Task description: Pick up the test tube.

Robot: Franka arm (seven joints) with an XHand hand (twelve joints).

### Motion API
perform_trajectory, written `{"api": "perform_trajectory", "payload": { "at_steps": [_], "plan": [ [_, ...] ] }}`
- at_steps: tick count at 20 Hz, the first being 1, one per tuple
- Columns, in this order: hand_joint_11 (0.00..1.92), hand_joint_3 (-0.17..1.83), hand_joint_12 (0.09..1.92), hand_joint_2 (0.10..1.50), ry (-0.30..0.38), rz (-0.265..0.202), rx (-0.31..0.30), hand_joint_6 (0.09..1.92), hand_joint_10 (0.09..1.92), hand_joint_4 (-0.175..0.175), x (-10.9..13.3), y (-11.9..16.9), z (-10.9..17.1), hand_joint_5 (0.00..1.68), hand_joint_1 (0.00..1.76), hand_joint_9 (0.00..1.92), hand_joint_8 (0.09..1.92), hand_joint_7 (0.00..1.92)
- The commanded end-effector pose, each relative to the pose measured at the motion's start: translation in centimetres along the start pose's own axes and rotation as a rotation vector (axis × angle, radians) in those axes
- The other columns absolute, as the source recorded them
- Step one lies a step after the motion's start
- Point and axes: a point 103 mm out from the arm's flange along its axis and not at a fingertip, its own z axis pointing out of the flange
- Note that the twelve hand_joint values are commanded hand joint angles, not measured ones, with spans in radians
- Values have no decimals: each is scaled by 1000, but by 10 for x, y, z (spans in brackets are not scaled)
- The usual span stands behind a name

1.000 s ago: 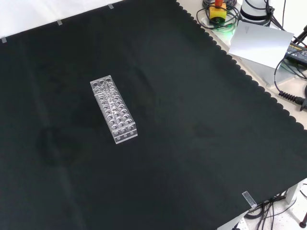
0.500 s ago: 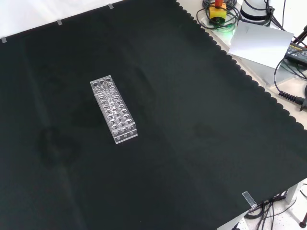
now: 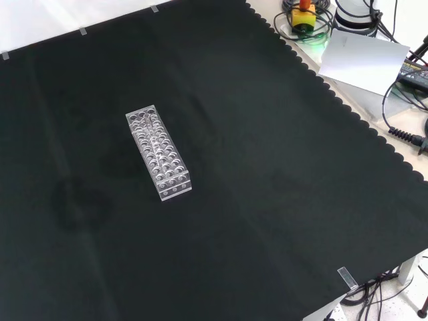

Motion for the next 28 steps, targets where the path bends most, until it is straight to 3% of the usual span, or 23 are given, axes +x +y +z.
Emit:
{"api": "perform_trajectory", "payload": {
  "at_steps": [1, 17, 28],
  "plan": [
    [0, 244, 1602, 908, 6, -13, 48, 87, 968, -69, 2, 51, 16, 273, 568, 71, 848, 148],
    [41, 254, 1608, 901, 8, -9, 221, 87, 949, -85, 6, 117, 88, 348, 606, 187, 874, 292],
    [89, 270, 1588, 890, -32, 0, 284, 87, 914, -100, 5, 149, 138, 411, 660, 294, 874, 408]
  ]
}}
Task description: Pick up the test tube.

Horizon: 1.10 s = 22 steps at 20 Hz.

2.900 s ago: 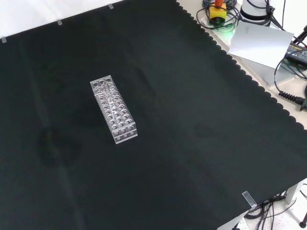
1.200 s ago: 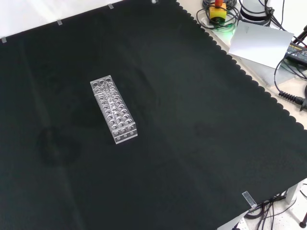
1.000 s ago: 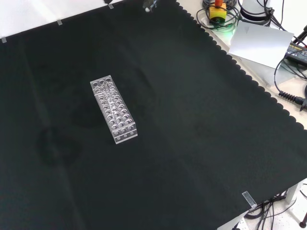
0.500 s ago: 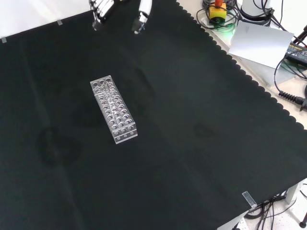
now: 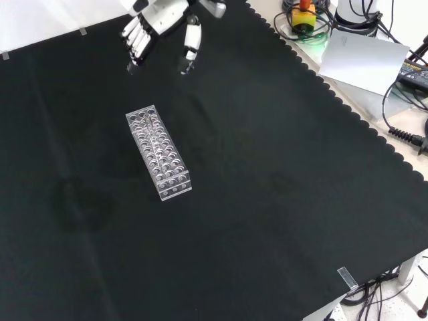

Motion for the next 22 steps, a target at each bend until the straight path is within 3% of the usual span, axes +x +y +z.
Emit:
{"api": "perform_trajectory", "payload": {
  "at_steps": [1, 22],
  "plan": [
    [99, 273, 1582, 886, -27, 10, 20, 87, 906, -103, 0, 27, 19, 422, 671, 310, 871, 423],
    [194, 351, 1534, 835, -95, 19, 105, 117, 839, -119, 9, 91, 55, 498, 802, 477, 846, 576]
  ]
}}
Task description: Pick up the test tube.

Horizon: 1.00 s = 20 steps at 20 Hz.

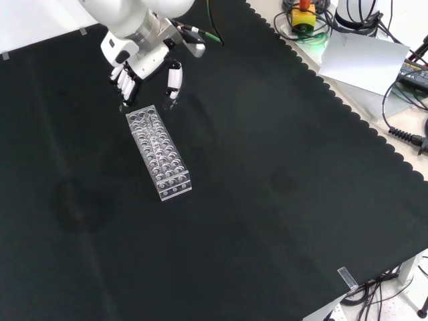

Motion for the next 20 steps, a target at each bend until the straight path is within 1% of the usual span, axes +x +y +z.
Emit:
{"api": "perform_trajectory", "payload": {
  "at_steps": [1, 4, 7, 9, 11, 13, 16, 20],
  "plan": [
    [195, 357, 1533, 832, -26, -2, 32, 120, 835, -119, 7, 14, 8, 499, 803, 483, 845, 584],
    [195, 366, 1532, 828, -28, -9, 34, 127, 831, -119, 12, 18, 11, 506, 809, 496, 849, 612],
    [199, 404, 1529, 807, -35, -8, 48, 175, 808, -122, 14, 22, 15, 533, 822, 530, 831, 691],
    [203, 437, 1525, 791, -35, -7, 60, 260, 789, -126, 15, 23, 18, 548, 829, 560, 824, 736],
    [208, 465, 1521, 777, -39, -8, 65, 395, 778, -130, 15, 24, 22, 537, 834, 585, 823, 770],
    [212, 479, 1520, 769, -38, -10, 65, 494, 771, -134, 15, 25, 23, 542, 841, 616, 825, 805],
    [222, 495, 1516, 762, -35, -12, 68, 593, 751, -144, 16, 25, 24, 574, 851, 682, 821, 900],
    [251, 509, 1507, 754, -30, -19, 57, 661, 724, -157, 21, 29, 27, 619, 868, 770, 822, 1000]
  ]
}}
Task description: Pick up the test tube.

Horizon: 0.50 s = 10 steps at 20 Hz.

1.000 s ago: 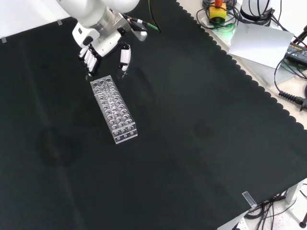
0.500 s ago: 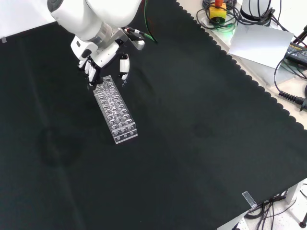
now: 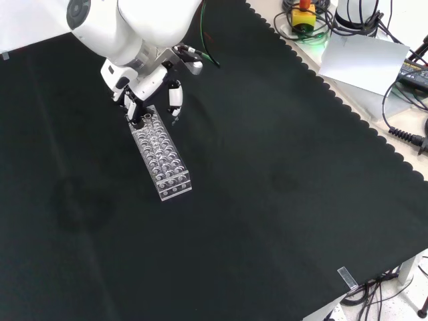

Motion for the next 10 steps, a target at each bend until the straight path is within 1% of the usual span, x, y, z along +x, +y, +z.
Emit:
{"api": "perform_trajectory", "payload": {
  "at_steps": [1, 7, 10],
  "plan": [
    [258, 510, 1506, 753, 5, -9, -11, 669, 723, -158, 7, 4, 3, 629, 873, 782, 824, 1011],
    [286, 523, 1488, 746, 15, -20, -17, 698, 709, -165, 12, 6, 4, 671, 893, 836, 823, 1054],
    [300, 531, 1481, 740, 13, -16, -20, 704, 701, -168, 12, 7, 4, 691, 908, 857, 819, 1074]
  ]
}}
